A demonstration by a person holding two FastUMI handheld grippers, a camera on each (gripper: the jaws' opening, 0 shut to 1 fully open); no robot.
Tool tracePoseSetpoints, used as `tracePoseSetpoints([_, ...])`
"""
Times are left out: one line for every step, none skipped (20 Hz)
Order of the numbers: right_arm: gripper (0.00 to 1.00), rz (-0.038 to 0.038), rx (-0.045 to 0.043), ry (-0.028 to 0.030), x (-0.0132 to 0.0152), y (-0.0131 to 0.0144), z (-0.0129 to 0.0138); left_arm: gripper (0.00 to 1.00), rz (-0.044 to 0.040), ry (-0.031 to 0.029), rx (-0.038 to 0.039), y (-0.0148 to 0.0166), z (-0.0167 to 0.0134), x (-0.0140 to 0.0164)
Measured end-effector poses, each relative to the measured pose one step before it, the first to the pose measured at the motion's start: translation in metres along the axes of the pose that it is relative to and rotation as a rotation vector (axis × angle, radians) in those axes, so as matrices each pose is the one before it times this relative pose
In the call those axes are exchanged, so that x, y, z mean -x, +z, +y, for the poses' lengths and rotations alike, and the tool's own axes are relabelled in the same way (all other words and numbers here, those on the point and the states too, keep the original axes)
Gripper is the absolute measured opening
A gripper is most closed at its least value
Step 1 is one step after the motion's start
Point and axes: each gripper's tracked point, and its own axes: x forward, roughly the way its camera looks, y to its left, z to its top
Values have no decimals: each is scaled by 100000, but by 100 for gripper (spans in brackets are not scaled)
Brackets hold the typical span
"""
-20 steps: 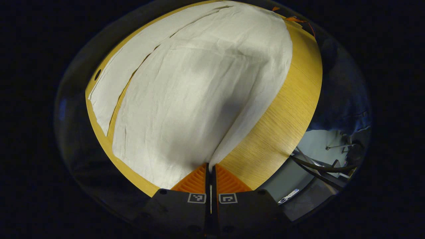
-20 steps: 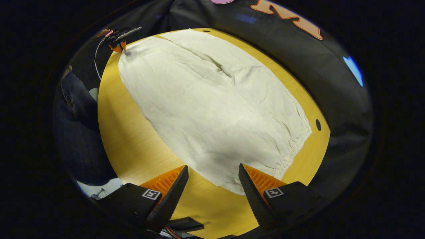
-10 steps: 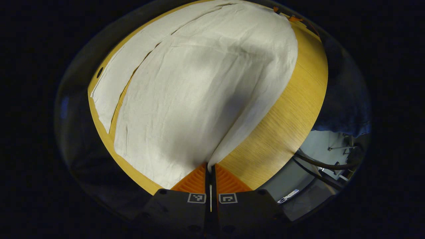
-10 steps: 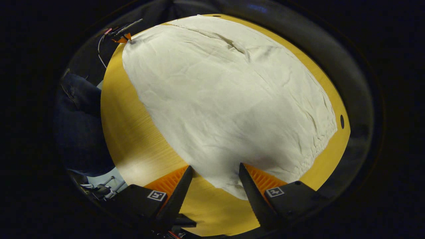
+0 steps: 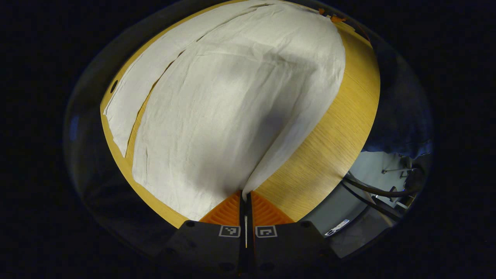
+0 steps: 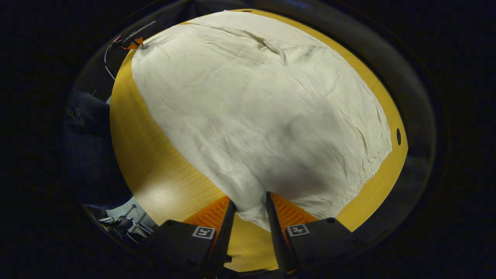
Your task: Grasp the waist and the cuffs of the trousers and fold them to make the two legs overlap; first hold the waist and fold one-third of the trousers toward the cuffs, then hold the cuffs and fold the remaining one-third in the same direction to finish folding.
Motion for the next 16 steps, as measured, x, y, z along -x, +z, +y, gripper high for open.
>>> tracePoseSetpoints([36, -29, -251, -1697, 70, 101, -372, 0, -330, 69, -346, -21, -27, 16])
tracePoseSetpoints([19, 171, 326, -779, -50, -91, -39, 0, -223, 69, 93, -163, 5, 68])
tracePoseSetpoints([9, 292, 506, -870, -45, 122, 6, 0, -434, -147, 368, 47, -31, 12])
tracePoseSetpoints([13, 164, -128, -1570, 117, 61, -178, 0, -500, -315, 516, -35, 65, -12])
tracePoseSetpoints([6, 635, -859, -1545, 76, -34, -72, 0, -724, -281, 897, 6, 45, 68])
tracePoseSetpoints([6, -373, 55, -1986, -36, -1, -93, 0, -725, -158, 1155, 34, 48, -127])
tracePoseSetpoints([6, -214, -816, -2185, 63, 59, -134, 0, -835, 505, 862, 68, 166, 8])
tracePoseSetpoints([6, -261, -1604, -2170, 158, -87, -7, 0, -926, 1624, 299, 69, 412, 27])
tracePoseSetpoints([6, -646, -1226, -2099, 243, 199, -64, 0, -1389, 2175, 245, 74, 538, -15])
tracePoseSetpoints([6, -1180, -1145, -2634, 334, 312, -130, 0, -1951, 1494, 988, 301, 171, 127])
tracePoseSetpoints([6, -1537, -2007, -2801, 526, 279, -266, 0, -2775, 1286, 1689, 401, 274, 280])
tracePoseSetpoints([6, -1544, -2726, -2345, 455, 296, -249, 0, -3261, 1750, 2647, 349, 544, 222])
tracePoseSetpoints([6, -1693, -3394, -2278, 486, 318, -308, 0, -3238, 2182, 3157, 405, 688, 323])
tracePoseSetpoints([6, -1663, -3508, -2111, 412, 383, -251, 0, -3940, 3294, 3404, 489, 967, 479])
tracePoseSetpoints([6, -2078, -4186, -2625, 498, 562, -375, 0, -5204, 3627, 4743, 888, 1086, 440])
tracePoseSetpoints([6, -3103, -4755, -3345, 594, 750, -357, 0, -5263, 3157, 5972, 1020, 1097, 172])
